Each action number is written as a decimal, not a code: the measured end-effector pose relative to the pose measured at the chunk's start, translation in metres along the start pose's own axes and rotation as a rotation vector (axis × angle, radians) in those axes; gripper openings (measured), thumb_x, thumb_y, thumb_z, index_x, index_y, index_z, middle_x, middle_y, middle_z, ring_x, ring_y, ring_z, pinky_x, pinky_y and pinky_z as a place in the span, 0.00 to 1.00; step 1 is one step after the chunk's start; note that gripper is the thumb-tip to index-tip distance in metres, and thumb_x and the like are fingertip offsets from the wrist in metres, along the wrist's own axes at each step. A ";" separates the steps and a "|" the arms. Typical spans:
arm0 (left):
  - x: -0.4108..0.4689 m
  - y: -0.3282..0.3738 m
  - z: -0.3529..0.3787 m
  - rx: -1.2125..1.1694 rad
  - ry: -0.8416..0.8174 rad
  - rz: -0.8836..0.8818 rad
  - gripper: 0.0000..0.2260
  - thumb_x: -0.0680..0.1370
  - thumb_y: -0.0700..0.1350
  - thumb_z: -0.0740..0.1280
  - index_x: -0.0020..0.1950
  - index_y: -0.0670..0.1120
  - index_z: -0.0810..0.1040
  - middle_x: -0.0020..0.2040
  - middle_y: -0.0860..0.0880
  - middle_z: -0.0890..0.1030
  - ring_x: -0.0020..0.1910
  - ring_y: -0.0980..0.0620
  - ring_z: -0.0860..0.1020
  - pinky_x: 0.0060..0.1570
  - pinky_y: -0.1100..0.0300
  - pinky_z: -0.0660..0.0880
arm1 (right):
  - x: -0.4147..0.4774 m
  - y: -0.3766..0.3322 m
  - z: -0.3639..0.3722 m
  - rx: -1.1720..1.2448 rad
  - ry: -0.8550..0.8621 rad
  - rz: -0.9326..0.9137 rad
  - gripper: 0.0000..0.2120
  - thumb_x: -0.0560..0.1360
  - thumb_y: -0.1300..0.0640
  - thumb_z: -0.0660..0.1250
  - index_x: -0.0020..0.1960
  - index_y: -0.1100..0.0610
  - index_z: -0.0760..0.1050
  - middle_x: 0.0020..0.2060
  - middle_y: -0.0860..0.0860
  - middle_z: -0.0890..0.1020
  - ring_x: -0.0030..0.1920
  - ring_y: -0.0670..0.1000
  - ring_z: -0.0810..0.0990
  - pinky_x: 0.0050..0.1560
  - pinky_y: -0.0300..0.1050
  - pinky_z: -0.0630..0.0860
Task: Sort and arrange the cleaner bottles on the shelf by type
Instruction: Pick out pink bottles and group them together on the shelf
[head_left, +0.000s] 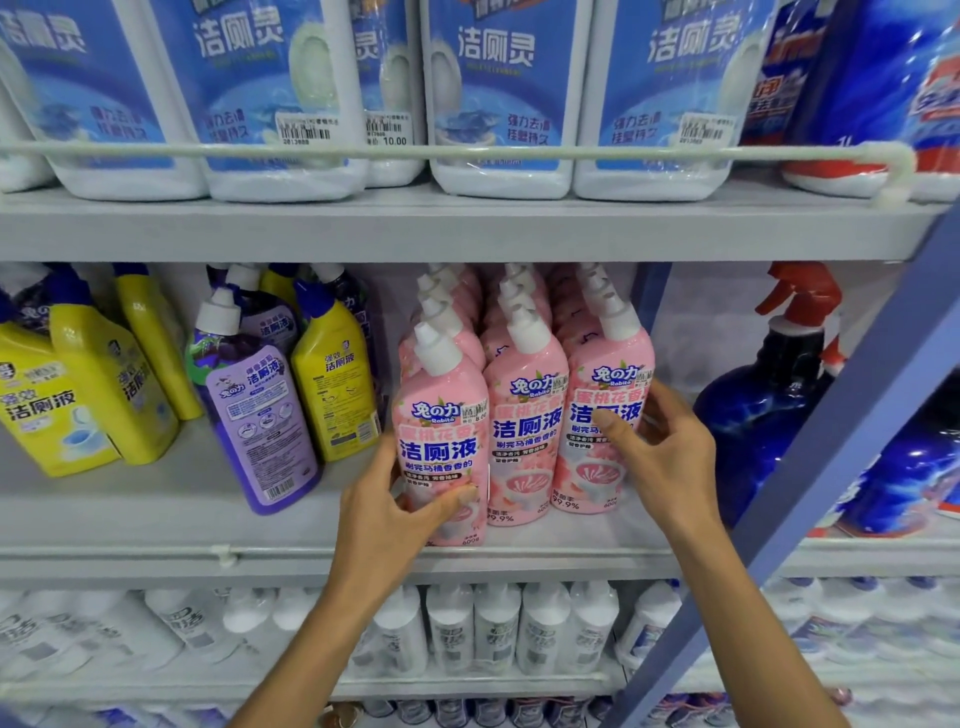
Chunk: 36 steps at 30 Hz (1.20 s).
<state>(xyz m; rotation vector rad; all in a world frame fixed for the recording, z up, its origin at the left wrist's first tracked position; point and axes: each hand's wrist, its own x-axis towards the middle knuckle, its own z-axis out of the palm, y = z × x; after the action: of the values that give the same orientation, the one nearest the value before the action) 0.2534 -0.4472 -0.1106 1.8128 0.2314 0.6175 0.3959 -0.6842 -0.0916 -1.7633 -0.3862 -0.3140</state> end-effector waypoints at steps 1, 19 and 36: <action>0.000 0.000 0.000 -0.003 0.000 0.000 0.32 0.65 0.50 0.82 0.67 0.53 0.76 0.56 0.59 0.85 0.56 0.59 0.83 0.55 0.63 0.81 | 0.000 0.000 -0.001 0.001 -0.004 0.000 0.31 0.70 0.40 0.76 0.70 0.50 0.77 0.60 0.46 0.84 0.59 0.47 0.84 0.62 0.56 0.81; -0.004 0.002 -0.007 -0.032 0.017 -0.008 0.30 0.66 0.48 0.81 0.66 0.53 0.77 0.56 0.61 0.85 0.56 0.62 0.83 0.53 0.67 0.80 | -0.010 0.000 0.005 -0.018 0.033 0.029 0.31 0.71 0.40 0.75 0.71 0.50 0.75 0.62 0.47 0.83 0.61 0.47 0.83 0.64 0.56 0.80; 0.002 0.041 -0.029 0.128 0.046 0.150 0.31 0.72 0.40 0.79 0.72 0.55 0.73 0.58 0.62 0.83 0.55 0.62 0.83 0.50 0.72 0.78 | 0.004 -0.087 0.035 -0.471 -0.213 -0.480 0.37 0.73 0.46 0.78 0.75 0.60 0.70 0.69 0.55 0.76 0.69 0.54 0.74 0.70 0.42 0.70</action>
<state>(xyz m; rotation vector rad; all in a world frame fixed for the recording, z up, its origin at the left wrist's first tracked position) 0.2343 -0.4358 -0.0659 1.9529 0.1701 0.7655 0.3628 -0.6318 -0.0204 -2.1584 -0.9562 -0.5964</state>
